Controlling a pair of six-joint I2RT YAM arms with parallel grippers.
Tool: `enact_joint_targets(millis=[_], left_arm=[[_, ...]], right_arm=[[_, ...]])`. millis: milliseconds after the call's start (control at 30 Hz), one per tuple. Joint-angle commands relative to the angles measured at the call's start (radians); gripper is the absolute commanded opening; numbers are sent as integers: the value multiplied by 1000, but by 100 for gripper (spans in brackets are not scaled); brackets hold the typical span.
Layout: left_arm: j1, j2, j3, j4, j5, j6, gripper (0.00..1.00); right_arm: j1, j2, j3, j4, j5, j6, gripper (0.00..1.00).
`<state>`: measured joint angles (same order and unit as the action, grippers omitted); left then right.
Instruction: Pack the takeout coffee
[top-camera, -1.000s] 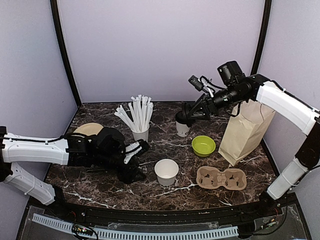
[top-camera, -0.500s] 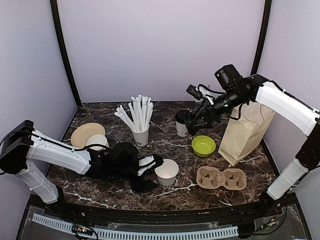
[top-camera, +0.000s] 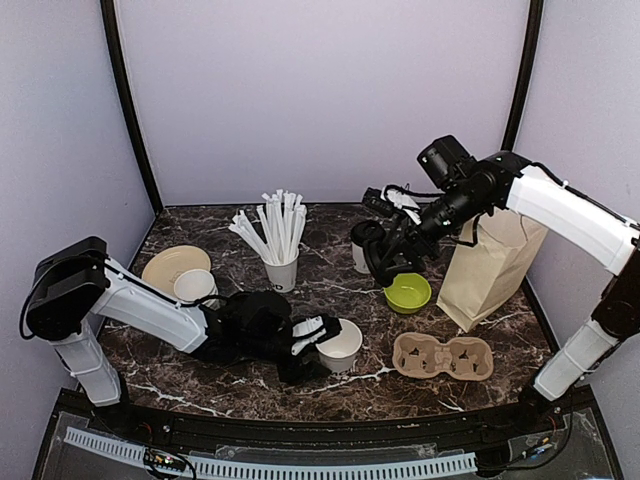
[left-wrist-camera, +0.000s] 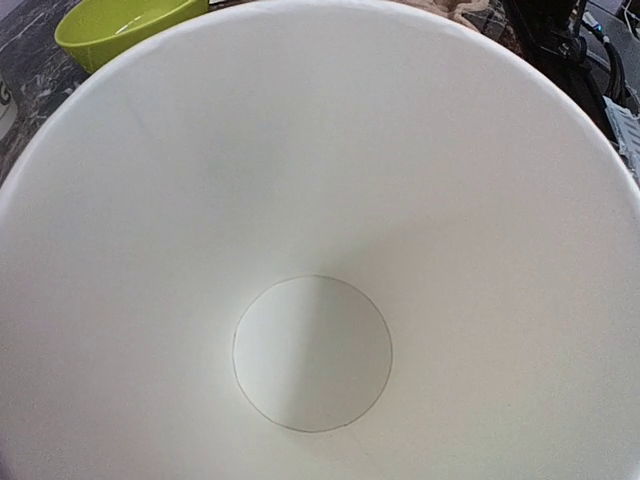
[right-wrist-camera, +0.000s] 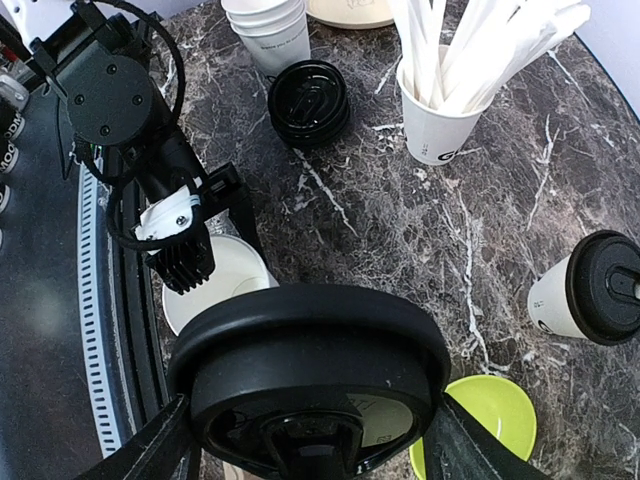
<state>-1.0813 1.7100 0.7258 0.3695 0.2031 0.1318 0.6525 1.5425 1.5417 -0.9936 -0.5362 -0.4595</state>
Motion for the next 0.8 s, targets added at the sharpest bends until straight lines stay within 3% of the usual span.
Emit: enact_joint_targets(millis=[0,300,400,567,767], left_arm=[[-15,19,48,62,39,28,64],[-28,-17,45,-20,-26,21,70],[-28,-109,-4,-63,-51,-1,76],[-29,-236,-85,-154,-98,-48,76],[-31,-462,-134,-209,-175,-121,75]], right_arm=[[28,-9,-5,-9,27,-24,73],[86,9,-13,-54,100,-71,73],[104,18,-20,-51,111,-81,73],[146,51,-24,-35,126,-88,72],[245,149,86,-97,235,-117,72]])
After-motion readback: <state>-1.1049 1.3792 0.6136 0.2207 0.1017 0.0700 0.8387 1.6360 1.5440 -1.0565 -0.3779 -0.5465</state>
